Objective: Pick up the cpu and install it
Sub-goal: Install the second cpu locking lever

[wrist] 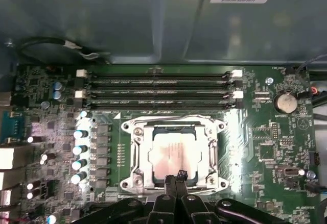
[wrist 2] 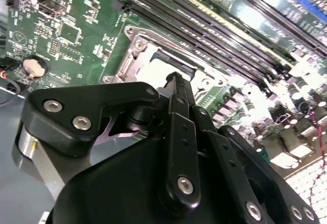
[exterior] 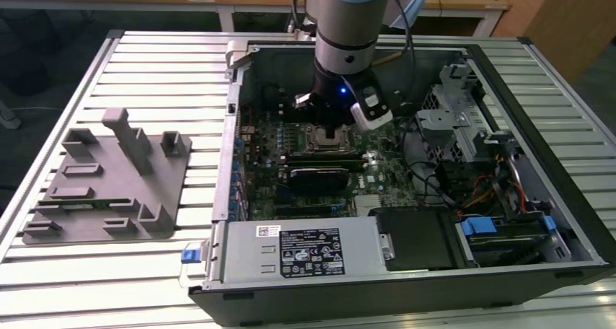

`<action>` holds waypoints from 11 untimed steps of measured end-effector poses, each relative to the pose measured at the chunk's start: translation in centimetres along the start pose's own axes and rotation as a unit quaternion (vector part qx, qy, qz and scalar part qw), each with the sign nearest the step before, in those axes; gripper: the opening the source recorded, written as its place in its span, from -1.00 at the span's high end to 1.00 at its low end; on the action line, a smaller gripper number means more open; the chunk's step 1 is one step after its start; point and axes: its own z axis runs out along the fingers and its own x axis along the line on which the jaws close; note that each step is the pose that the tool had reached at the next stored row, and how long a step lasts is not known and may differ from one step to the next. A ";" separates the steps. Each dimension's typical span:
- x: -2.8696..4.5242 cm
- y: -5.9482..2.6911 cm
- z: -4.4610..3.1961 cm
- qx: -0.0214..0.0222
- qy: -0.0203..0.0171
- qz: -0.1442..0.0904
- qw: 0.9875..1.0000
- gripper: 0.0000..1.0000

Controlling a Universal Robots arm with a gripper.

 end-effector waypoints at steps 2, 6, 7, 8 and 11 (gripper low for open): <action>-0.22 0.28 0.04 0.001 0.000 0.000 1.000 0.79; -0.35 0.76 0.11 0.003 0.000 0.000 1.000 0.79; -0.35 0.76 0.11 0.002 0.000 0.000 1.000 0.79; -0.35 0.78 0.11 0.002 0.000 0.000 1.000 0.79; -0.35 0.79 0.12 0.002 0.000 0.000 1.000 0.79</action>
